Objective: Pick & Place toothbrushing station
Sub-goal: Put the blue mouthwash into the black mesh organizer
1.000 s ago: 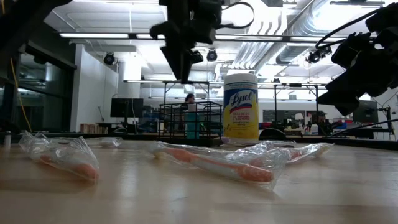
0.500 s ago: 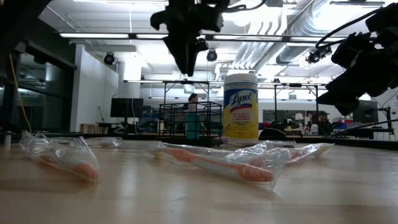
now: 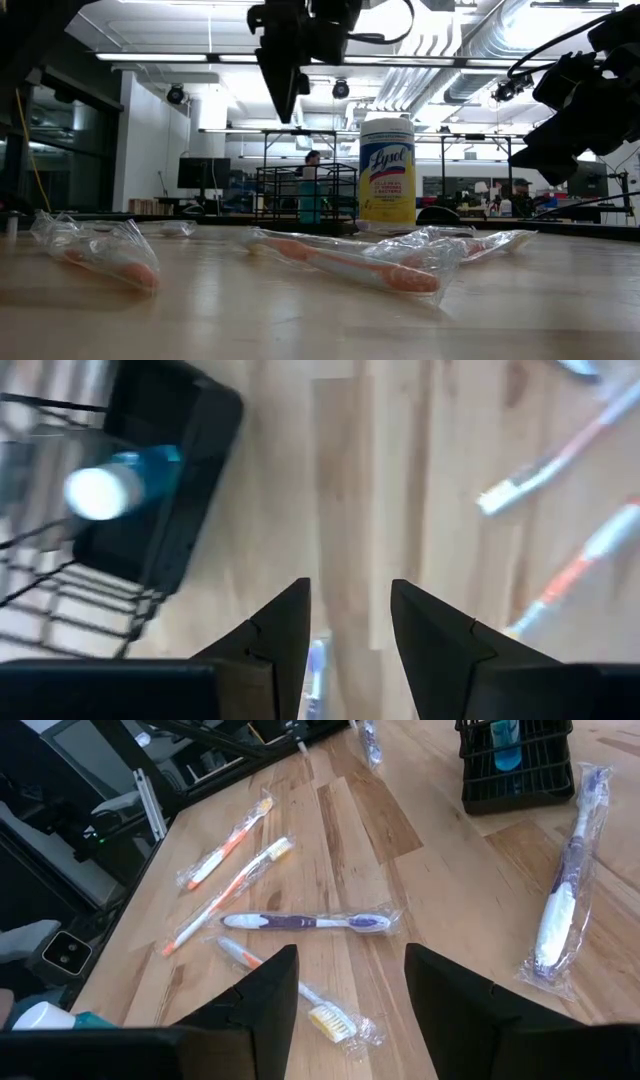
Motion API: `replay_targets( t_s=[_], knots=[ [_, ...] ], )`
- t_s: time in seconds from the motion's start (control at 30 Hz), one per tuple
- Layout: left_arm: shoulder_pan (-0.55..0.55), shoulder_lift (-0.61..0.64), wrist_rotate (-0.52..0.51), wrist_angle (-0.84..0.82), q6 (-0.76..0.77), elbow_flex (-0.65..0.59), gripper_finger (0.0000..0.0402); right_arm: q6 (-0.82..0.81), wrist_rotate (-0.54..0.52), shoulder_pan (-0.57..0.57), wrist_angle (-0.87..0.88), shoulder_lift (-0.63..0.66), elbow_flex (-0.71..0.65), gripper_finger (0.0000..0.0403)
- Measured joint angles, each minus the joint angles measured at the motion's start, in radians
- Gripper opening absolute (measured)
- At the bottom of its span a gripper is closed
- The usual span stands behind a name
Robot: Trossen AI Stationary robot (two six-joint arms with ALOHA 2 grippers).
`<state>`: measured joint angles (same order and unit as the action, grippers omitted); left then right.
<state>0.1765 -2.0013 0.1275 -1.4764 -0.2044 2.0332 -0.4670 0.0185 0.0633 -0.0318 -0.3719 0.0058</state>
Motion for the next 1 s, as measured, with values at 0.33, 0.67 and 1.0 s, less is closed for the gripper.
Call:
replay_targets(
  t_s=[0.33, 0.67, 1.0],
  knots=[
    [0.05, 0.022, -0.035, -0.026, -0.031, 0.0, 0.0136, 0.0, 0.0, 0.0, 0.0, 0.0, 0.0, 0.0176],
    [0.041, 0.022, -0.054, -0.05, -0.035, 0.0, 0.0136, 0.0, 0.0, 0.0, 0.001, 0.0, 0.0, 0.0176],
    [0.037, 0.253, -0.112, -0.037, 0.017, -0.14, 0.0136, 0.0, 0.0, 0.0, 0.001, 0.0, 0.0, 0.0176]
  ],
)
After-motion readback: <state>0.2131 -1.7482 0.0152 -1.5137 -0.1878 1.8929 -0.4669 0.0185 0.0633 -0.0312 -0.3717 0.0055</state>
